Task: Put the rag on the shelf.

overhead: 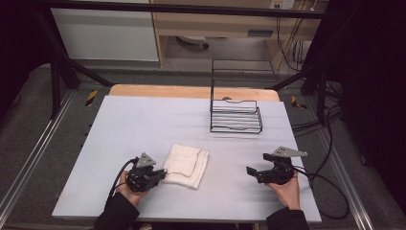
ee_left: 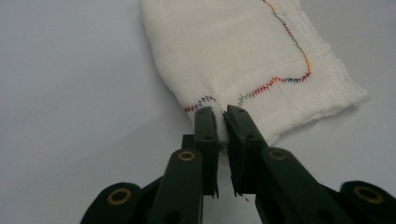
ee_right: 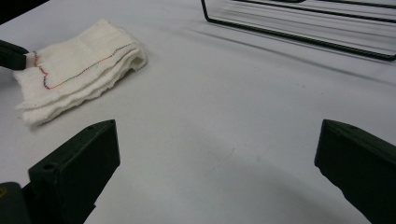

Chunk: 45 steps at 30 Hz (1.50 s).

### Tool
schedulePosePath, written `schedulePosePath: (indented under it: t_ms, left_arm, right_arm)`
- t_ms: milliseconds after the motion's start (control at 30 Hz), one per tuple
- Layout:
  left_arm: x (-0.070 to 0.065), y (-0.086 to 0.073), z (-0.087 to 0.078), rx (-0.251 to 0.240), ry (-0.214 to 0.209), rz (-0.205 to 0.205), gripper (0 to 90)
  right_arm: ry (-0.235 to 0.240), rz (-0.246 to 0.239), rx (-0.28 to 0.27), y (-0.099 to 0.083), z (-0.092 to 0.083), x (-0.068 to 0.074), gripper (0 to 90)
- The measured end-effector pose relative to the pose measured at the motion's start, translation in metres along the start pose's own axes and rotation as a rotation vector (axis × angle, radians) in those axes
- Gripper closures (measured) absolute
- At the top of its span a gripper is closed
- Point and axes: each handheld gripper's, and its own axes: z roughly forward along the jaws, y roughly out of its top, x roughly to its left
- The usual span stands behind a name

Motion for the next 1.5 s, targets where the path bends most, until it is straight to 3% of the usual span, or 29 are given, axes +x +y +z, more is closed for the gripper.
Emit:
schedulePosePath:
  t_ms: [467,667,867,1167,1367,1500]
  left_arm:
    - [-0.005,-0.009,-0.007,-0.004,0.016,0.017,77.7]
    - [0.001,-0.006,-0.009,-0.007,0.018,0.044,58.7]
    - [0.011,-0.002,-0.011,-0.025,-0.012,0.020,40.9]
    - [0.025,0.012,-0.013,-0.042,-0.066,0.019,27.5]
    - [0.033,0.022,-0.014,-0.063,-0.059,0.028,19.9]
    - [0.040,0.030,-0.011,-0.060,-0.029,0.024,12.6]
  right_arm:
    - [-0.002,-0.001,0.003,0.000,0.001,0.000,0.6]
    - [0.002,0.000,0.003,0.000,0.001,0.000,0.6]
    - [0.006,0.000,-0.001,0.000,0.001,0.000,0.6]
    - [0.003,-0.003,0.005,0.000,0.002,0.000,0.6]
    - [0.001,-0.001,0.003,0.000,0.001,0.000,0.6]
    - [0.000,-0.004,0.005,0.000,0.002,0.000,0.6]
